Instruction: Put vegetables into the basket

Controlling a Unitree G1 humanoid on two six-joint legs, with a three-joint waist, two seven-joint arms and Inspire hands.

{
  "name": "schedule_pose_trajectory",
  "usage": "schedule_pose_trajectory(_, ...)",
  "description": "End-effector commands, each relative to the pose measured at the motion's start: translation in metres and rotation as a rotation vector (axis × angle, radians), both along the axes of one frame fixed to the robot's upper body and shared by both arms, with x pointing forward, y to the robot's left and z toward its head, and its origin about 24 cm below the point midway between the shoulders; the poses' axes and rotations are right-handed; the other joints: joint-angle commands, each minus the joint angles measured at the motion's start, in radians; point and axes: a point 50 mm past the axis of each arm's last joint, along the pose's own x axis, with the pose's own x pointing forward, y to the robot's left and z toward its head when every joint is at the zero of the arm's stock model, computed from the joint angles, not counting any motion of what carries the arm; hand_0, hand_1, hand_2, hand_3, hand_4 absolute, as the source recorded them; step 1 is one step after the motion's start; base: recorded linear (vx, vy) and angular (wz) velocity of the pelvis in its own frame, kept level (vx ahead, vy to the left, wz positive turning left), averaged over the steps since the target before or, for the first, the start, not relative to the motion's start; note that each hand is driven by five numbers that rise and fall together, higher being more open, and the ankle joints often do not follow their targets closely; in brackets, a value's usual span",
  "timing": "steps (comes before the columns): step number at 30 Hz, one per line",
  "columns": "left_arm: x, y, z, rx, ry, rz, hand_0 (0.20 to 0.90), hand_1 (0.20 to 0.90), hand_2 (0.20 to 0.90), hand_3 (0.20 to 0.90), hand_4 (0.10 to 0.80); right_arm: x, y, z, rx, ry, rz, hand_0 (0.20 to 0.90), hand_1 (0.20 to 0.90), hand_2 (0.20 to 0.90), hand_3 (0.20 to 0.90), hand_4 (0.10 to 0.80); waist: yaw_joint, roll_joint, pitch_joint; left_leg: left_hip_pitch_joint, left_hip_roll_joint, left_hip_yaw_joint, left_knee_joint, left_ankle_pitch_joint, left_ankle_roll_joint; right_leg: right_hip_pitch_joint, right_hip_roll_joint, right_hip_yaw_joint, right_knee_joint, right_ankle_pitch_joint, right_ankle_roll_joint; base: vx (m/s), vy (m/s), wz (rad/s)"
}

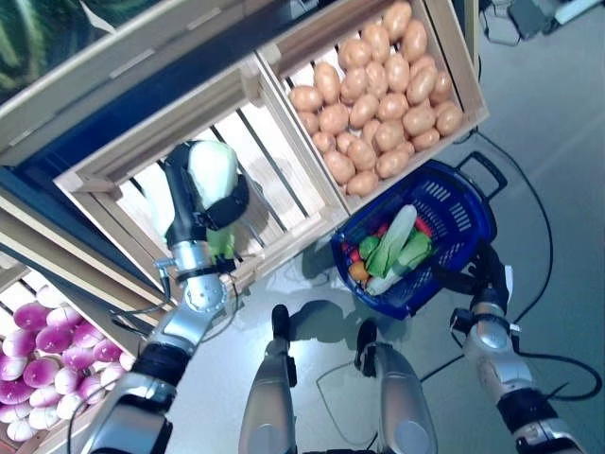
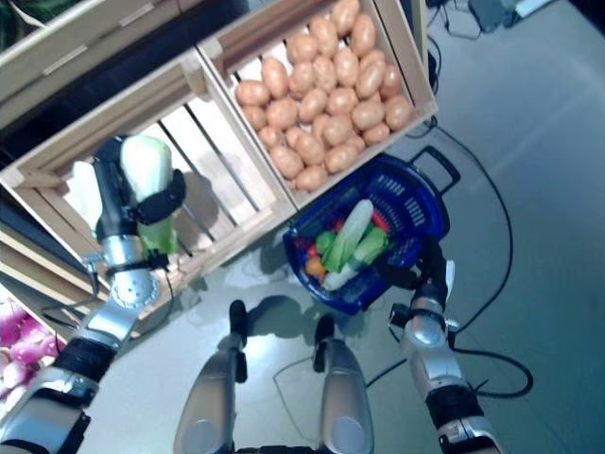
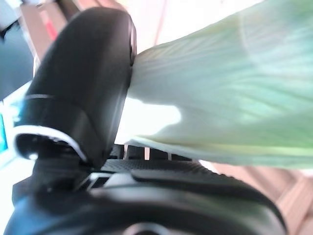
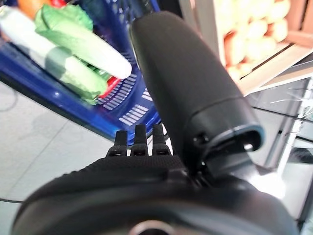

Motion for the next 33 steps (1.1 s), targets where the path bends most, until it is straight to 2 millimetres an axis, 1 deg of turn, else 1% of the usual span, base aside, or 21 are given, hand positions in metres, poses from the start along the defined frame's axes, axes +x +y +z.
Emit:
schedule_pose_trajectory(1,-0.008,-0.006,0.035,-0.166,-0.182,-0.197,0.300,0.300,0.300,0.300,0.400,-0.004,-0.007,0.024,-0.032,-0.176,0.038,0.900,0.900,0.900,0.900,0.800,0.019,-0.006,-0.149,0.065,-0.055,-0.002,-0.044,-0.077,0.010,0.185,-0.029,-0.050,-0.357,0.197,0.038,0.089,-0.018,0.03)
schedule_pose_trajectory(5,-0.013,-0.010,0.024,-0.342,-0.126,-0.355,0.300,0.300,0.300,0.300,0.400,-0.007,0.001,0.021,-0.007,-0.173,0.119,0.900,0.900,0.900,0.900,0.800,0.028,-0.004,-0.198,0.128,-0.056,0.002,-0.125,-0.053,0.011,0.253,-0.028,-0.074,-0.435,0.228,0.048,0.065,0.008,0.06)
schedule_pose_trajectory(7,-0.016,-0.011,0.015,-0.504,-0.087,-0.459,0.300,0.300,0.300,0.300,0.400,-0.010,0.009,0.017,0.024,-0.163,0.190,0.900,0.900,0.900,0.900,0.800,0.029,-0.004,-0.223,0.151,-0.054,0.006,-0.147,-0.046,0.013,0.275,-0.030,-0.083,-0.457,0.241,0.052,0.068,0.004,0.00)
schedule_pose_trajectory(8,-0.017,-0.013,0.012,-0.546,-0.075,-0.492,0.300,0.300,0.300,0.300,0.400,-0.011,0.012,0.016,0.034,-0.160,0.212,0.900,0.900,0.900,0.900,0.800,0.030,-0.004,-0.230,0.158,-0.053,0.006,-0.151,-0.046,0.012,0.281,-0.031,-0.087,-0.461,0.242,0.052,0.087,-0.011,0.07)
schedule_pose_trajectory(9,-0.018,-0.017,0.002,-0.688,-0.042,-0.604,0.300,0.300,0.300,0.300,0.400,-0.014,0.019,0.012,0.051,-0.150,0.287,0.900,0.900,0.900,0.900,0.800,0.032,-0.004,-0.244,0.178,-0.051,0.008,-0.162,-0.046,0.013,0.300,-0.029,-0.093,-0.470,0.244,0.053,0.103,-0.019,0.13)
schedule_pose_trajectory(10,-0.019,-0.023,-0.004,-0.775,-0.021,-0.678,0.300,0.300,0.300,0.300,0.400,-0.015,0.023,0.011,0.062,-0.144,0.327,0.900,0.900,0.900,0.900,0.800,0.032,-0.006,-0.261,0.185,-0.050,0.009,-0.167,-0.044,0.015,0.306,-0.030,-0.096,-0.478,0.250,0.053,0.119,-0.029,0.16)
schedule_pose_trajectory(11,-0.020,-0.028,-0.008,-0.845,-0.002,-0.749,0.300,0.300,0.300,0.300,0.400,-0.016,0.027,0.010,0.086,-0.136,0.377,0.900,0.900,0.900,0.900,0.800,0.032,-0.008,-0.274,0.194,-0.048,0.011,-0.170,-0.046,0.015,0.313,-0.031,-0.099,-0.481,0.251,0.053,0.102,-0.025,0.14)
schedule_pose_trajectory(14,-0.023,-0.039,-0.020,-1.009,0.035,-0.859,0.300,0.300,0.300,0.300,0.400,-0.019,0.033,0.008,0.125,-0.117,0.492,0.900,0.900,0.900,0.900,0.800,0.034,-0.012,-0.304,0.221,-0.040,0.016,-0.184,-0.049,0.016,0.337,-0.032,-0.106,-0.495,0.259,0.056,0.100,-0.028,0.13)
schedule_pose_trajectory(16,-0.024,-0.044,-0.023,-1.040,0.054,-0.900,0.300,0.300,0.300,0.300,0.400,-0.018,0.036,0.010,0.165,-0.122,0.547,0.900,0.900,0.900,0.900,0.800,0.035,-0.017,-0.314,0.232,-0.038,0.021,-0.187,-0.053,0.016,0.348,-0.032,-0.112,-0.504,0.261,0.058,0.080,-0.027,0.05)
schedule_pose_trajectory(18,-0.024,-0.049,-0.027,-1.071,0.089,-0.932,0.300,0.300,0.300,0.300,0.400,-0.019,0.041,0.010,0.286,-0.114,0.617,0.900,0.900,0.900,0.900,0.800,0.036,-0.023,-0.333,0.252,-0.036,0.029,-0.189,-0.061,0.019,0.360,-0.034,-0.110,-0.508,0.264,0.061,0.100,-0.022,0.02)
schedule_pose_trajectory(22,-0.025,-0.061,-0.031,-1.113,0.182,-1.003,0.300,0.300,0.300,0.300,0.400,-0.021,0.058,0.015,0.413,-0.076,0.838,0.900,0.900,0.900,0.900,0.800,0.042,-0.030,-0.352,0.276,-0.034,0.030,-0.193,-0.072,0.022,0.377,-0.037,-0.107,-0.507,0.262,0.065,0.079,-0.013,0.02)
schedule_pose_trajectory(23,-0.026,-0.064,-0.033,-1.099,0.220,-1.017,0.300,0.300,0.300,0.300,0.400,-0.022,0.064,0.017,0.437,-0.039,0.923,0.900,0.900,0.900,0.900,0.800,0.043,-0.033,-0.355,0.282,-0.034,0.028,-0.193,-0.074,0.022,0.381,-0.039,-0.106,-0.508,0.264,0.067,0.062,-0.009,0.00)
schedule_pose_trajectory(26,-0.026,-0.067,-0.038,-1.054,0.300,-1.059,0.300,0.300,0.300,0.300,0.400,-0.025,0.071,0.029,0.477,0.043,1.151,0.900,0.900,0.900,0.900,0.800,0.049,-0.041,-0.368,0.300,-0.035,0.027,-0.193,-0.083,0.024,0.394,-0.040,-0.103,-0.516,0.271,0.073,0.064,-0.008,-0.01)
schedule_pose_trajectory(28,-0.026,-0.068,-0.041,-1.026,0.344,-1.083,0.300,0.300,0.300,0.300,0.400,-0.026,0.073,0.032,0.499,0.090,1.256,0.900,0.900,0.900,0.900,0.800,0.052,-0.046,-0.374,0.308,-0.035,0.028,-0.193,-0.088,0.024,0.402,-0.040,-0.102,-0.515,0.269,0.074,0.070,-0.012,0.01)
schedule_pose_trajectory(29,-0.025,-0.072,-0.044,-0.998,0.391,-1.116,0.300,0.300,0.300,0.300,0.400,-0.025,0.080,0.038,0.540,0.127,1.343,0.900,0.900,0.900,0.900,0.800,0.055,-0.050,-0.382,0.315,-0.034,0.028,-0.193,-0.090,0.023,0.408,-0.042,-0.098,-0.511,0.268,0.076,0.072,-0.009,0.01)
schedule_pose_trajectory(31,-0.025,-0.075,-0.047,-0.985,0.434,-1.153,0.300,0.300,0.300,0.300,0.400,-0.027,0.090,0.039,0.586,0.197,1.456,0.900,0.900,0.900,0.900,0.800,0.059,-0.052,-0.391,0.321,-0.032,0.028,-0.193,-0.091,0.022,0.412,-0.044,-0.095,-0.510,0.269,0.079,0.064,-0.005,0.01)
schedule_pose_trajectory(33,-0.024,-0.077,-0.051,-0.958,0.466,-1.163,0.300,0.300,0.300,0.300,0.400,-0.029,0.097,0.040,0.602,0.252,1.518,0.900,0.900,0.900,0.900,0.800,0.063,-0.054,-0.401,0.326,-0.033,0.025,-0.193,-0.094,0.021,0.418,-0.044,-0.095,-0.511,0.269,0.080,0.055,-0.005,0.01)
